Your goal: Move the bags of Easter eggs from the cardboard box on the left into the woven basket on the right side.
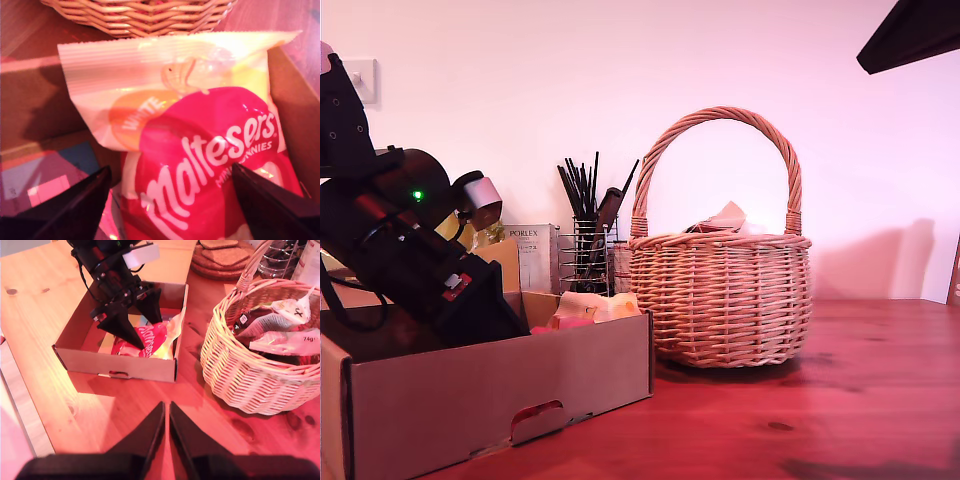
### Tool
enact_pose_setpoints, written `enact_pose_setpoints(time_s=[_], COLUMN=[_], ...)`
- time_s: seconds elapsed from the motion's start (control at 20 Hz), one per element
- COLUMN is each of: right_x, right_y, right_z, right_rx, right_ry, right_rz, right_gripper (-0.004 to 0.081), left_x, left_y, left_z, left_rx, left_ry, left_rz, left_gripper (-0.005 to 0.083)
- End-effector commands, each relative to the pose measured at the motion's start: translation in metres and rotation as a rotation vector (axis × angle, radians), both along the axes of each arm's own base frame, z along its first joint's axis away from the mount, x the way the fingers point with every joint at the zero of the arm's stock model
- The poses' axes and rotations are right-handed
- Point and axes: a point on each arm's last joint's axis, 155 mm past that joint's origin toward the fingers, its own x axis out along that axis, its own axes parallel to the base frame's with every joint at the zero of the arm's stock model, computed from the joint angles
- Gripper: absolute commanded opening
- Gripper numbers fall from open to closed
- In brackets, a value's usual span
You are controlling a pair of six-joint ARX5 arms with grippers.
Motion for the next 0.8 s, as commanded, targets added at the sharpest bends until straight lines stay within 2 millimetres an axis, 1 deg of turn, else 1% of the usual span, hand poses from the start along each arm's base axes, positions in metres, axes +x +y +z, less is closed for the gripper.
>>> enact_pose_setpoints(time_s=[0.0, 0.05, 0.1, 0.15, 0.2, 0.25, 0.3, 0.4, 0.55, 0.65, 0.75], right_x=[-0.001, -0.001, -0.001, -0.001, 0.0, 0.0, 0.0, 0.0, 0.0, 0.0, 0.0], right_y=[0.001, 0.001, 0.001, 0.001, 0.001, 0.001, 0.001, 0.001, 0.001, 0.001, 0.001], right_z=[-0.003, -0.003, -0.003, -0.003, -0.002, -0.002, -0.002, -0.002, -0.002, -0.002, -0.002], right_rx=[0.004, 0.004, 0.005, 0.006, 0.007, 0.007, 0.007, 0.007, 0.007, 0.007, 0.007], right_ry=[0.004, 0.004, 0.004, 0.002, 0.0, -0.001, -0.001, -0.001, -0.001, -0.001, -0.001], right_rz=[0.004, 0.004, 0.004, 0.004, 0.004, 0.004, 0.004, 0.004, 0.004, 0.004, 0.004], right_gripper=[-0.0013, -0.0013, -0.0013, -0.0013, -0.0013, -0.0013, -0.0013, -0.0013, -0.0013, -0.0013, -0.0013], left_x=[-0.01, -0.008, -0.007, -0.006, -0.005, -0.004, -0.002, 0.0, 0.002, 0.005, 0.008], left_y=[0.003, 0.005, 0.005, 0.006, 0.006, 0.006, 0.006, 0.005, 0.004, 0.004, 0.003], left_z=[-0.022, -0.023, -0.023, -0.024, -0.024, -0.023, -0.023, -0.022, -0.018, -0.01, 0.004], left_rx=[0.031, 0.04, 0.045, 0.05, 0.049, 0.049, 0.05, 0.048, 0.046, 0.047, 0.044], left_ry=[0.059, 0.055, 0.051, 0.045, 0.042, 0.034, 0.024, 0.018, 0.021, 0.029, 0.04], left_rz=[0.002, 0.008, 0.011, 0.014, 0.014, 0.015, 0.017, 0.017, 0.02, 0.023, 0.034], left_gripper=[0.0671, 0.0603, 0.0467, 0.0306, 0.0173, 0.0104, 0.0084, 0.0083, 0.0027, -0.001, -0.0017])
